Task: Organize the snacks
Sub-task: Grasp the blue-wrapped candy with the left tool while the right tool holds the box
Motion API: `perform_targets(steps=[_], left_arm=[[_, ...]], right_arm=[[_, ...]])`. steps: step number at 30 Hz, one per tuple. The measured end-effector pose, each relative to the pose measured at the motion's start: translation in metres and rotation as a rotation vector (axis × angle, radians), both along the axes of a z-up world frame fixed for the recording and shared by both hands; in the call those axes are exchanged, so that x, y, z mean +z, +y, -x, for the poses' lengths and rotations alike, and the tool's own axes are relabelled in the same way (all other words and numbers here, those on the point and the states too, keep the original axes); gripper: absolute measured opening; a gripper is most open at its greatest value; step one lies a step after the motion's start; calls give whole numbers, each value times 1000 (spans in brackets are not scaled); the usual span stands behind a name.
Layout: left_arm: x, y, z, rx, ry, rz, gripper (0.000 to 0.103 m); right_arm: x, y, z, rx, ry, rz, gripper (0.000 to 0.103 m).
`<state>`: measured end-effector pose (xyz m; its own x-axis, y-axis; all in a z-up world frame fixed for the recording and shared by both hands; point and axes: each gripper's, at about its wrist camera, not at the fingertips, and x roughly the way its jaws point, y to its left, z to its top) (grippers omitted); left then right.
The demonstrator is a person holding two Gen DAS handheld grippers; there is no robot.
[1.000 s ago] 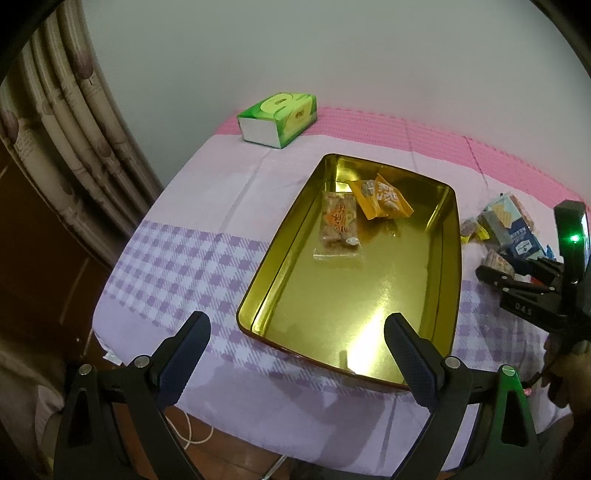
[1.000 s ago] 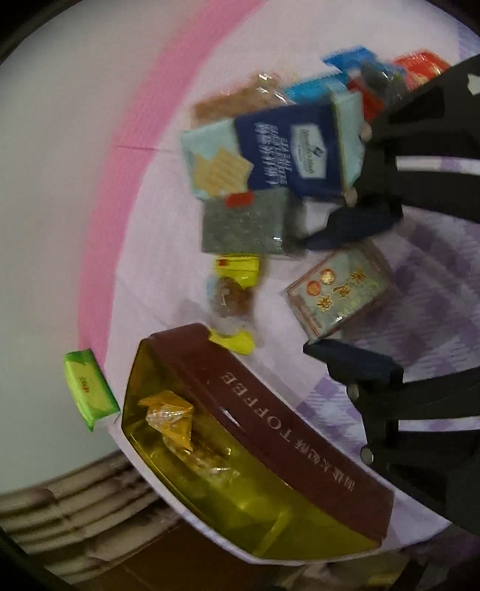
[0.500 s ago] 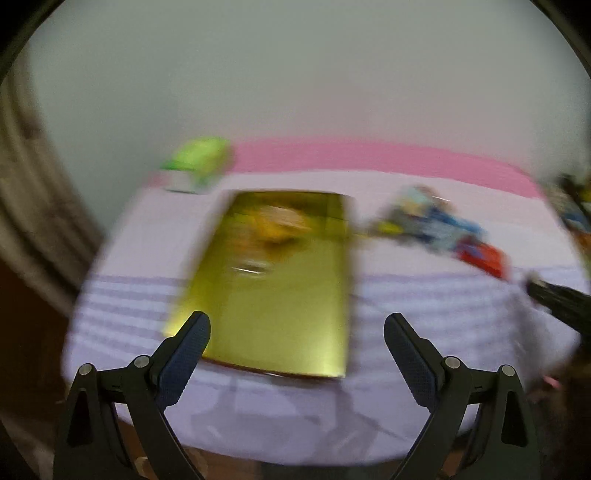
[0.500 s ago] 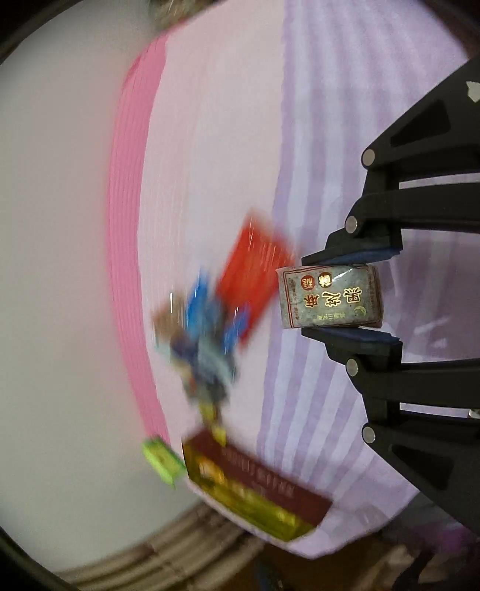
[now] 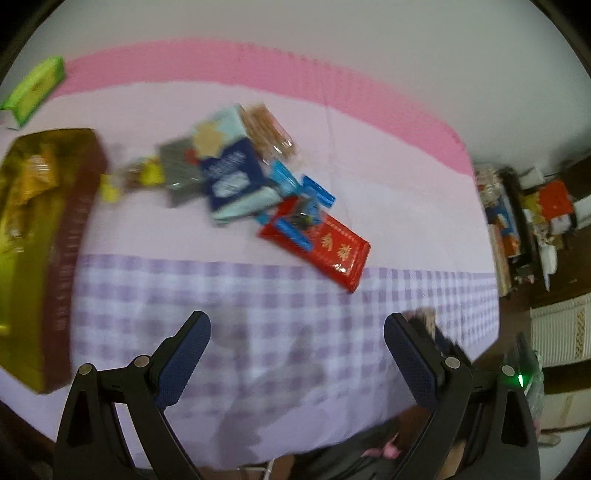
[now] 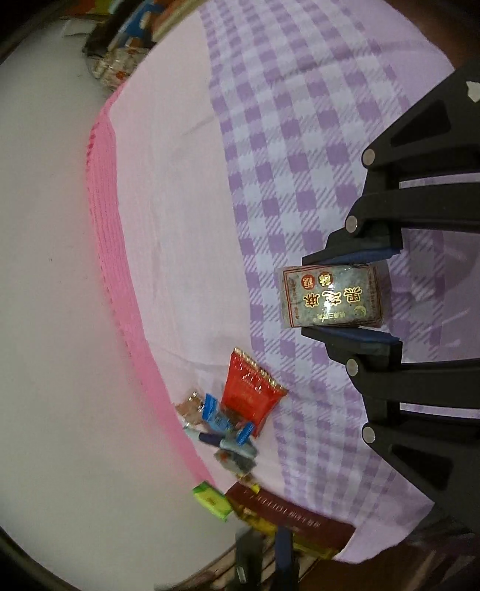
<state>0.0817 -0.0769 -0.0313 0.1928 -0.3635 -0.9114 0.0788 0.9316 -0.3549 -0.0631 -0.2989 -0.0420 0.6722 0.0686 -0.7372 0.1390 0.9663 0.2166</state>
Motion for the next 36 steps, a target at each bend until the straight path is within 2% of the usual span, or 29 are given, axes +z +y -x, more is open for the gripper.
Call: perform_targets(steps=[2,4,5,7,9,14,16,18,22,25,30,36], left_arm=[[-16,-18,-15,30,44,-26,95],[-32,-30,-29,83,93,-49,90],[-36,-31,-34,107,104,-60,83],[-43,-28,-45,180,114,-112,82],[-45,-26,-50,198,113,-144,82],[-41,-30,-67,123,62,-204,80],[-39,-36,-73,70,35,-221,75],[-38,-43,-75,21,32,-221,65],[-44,-55,-83,-71,80,-168,51],[-47,-57,-91,-87,62,-196,50],[-49,-63,-104,-116,84,-169,50],[-50,-73,-108,-155,81,-181,50]], right_arm=[[-3,0,0,8,-7,-22,27],[-7,3,-2,18,-10,-48,27],[-9,5,-3,21,-11,-50,28],[-8,3,-2,28,-20,-52,28],[-9,-3,0,30,-23,-73,28],[-11,-7,3,27,-39,-97,30],[-11,-9,4,30,-42,-98,30],[-11,-10,4,31,-45,-106,30],[-11,-9,4,28,-45,-97,31],[-11,-8,4,27,-45,-96,31],[-12,-9,4,28,-46,-96,31],[-11,-8,4,27,-45,-95,31]])
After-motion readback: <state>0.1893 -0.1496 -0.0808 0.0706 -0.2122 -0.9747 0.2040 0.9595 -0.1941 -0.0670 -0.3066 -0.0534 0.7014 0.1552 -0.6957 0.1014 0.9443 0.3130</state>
